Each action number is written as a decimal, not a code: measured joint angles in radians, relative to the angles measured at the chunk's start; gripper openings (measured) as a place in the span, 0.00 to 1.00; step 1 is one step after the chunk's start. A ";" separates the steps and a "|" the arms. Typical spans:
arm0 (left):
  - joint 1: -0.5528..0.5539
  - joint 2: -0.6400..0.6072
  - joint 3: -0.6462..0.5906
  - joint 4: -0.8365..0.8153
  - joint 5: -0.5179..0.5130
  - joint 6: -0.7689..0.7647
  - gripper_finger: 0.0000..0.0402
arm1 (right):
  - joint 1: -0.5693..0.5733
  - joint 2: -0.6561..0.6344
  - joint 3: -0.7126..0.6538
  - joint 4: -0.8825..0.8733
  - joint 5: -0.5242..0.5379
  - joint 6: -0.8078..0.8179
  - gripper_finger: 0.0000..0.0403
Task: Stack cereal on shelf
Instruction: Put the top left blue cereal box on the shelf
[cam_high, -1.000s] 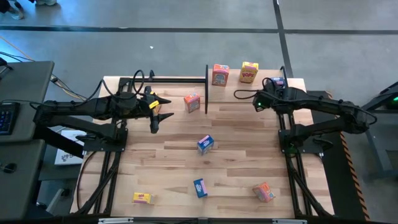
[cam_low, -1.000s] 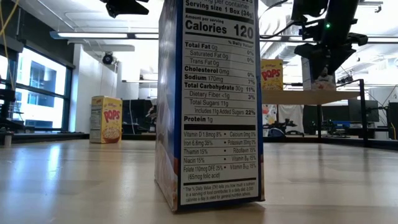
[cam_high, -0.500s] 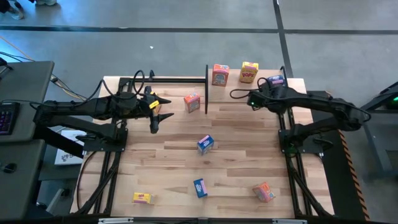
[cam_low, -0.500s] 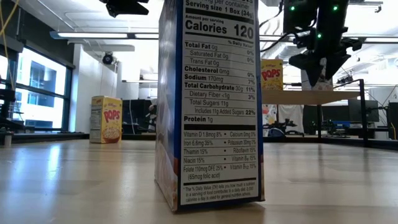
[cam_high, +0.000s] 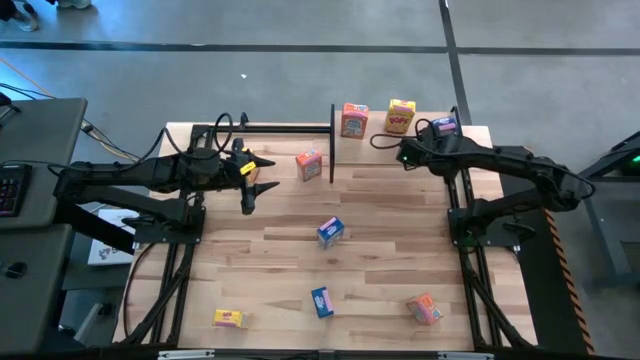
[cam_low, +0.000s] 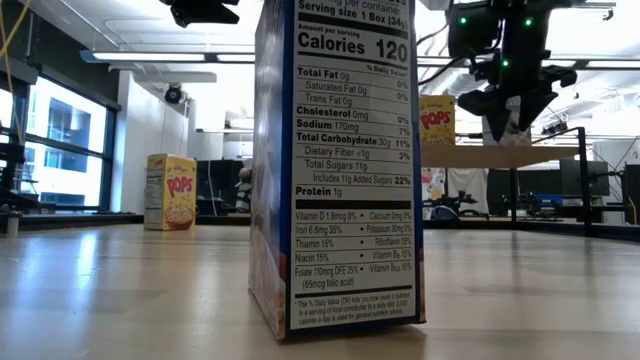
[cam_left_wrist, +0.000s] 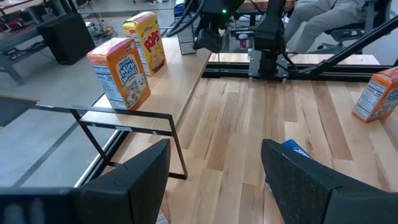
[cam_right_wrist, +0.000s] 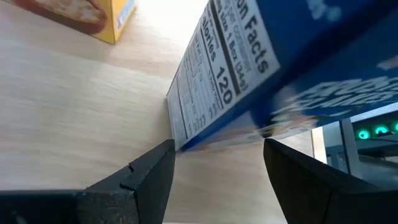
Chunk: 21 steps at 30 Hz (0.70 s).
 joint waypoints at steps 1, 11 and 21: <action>0.000 0.000 0.000 -0.001 0.000 0.000 0.61 | -0.005 0.000 0.000 0.011 -0.009 -0.011 0.59; 0.000 0.000 0.000 -0.002 0.000 0.000 0.61 | -0.062 0.000 0.000 0.070 -0.012 -0.050 0.59; 0.000 0.000 0.000 -0.002 0.000 0.000 0.61 | -0.076 0.000 0.000 0.085 -0.034 -0.076 0.59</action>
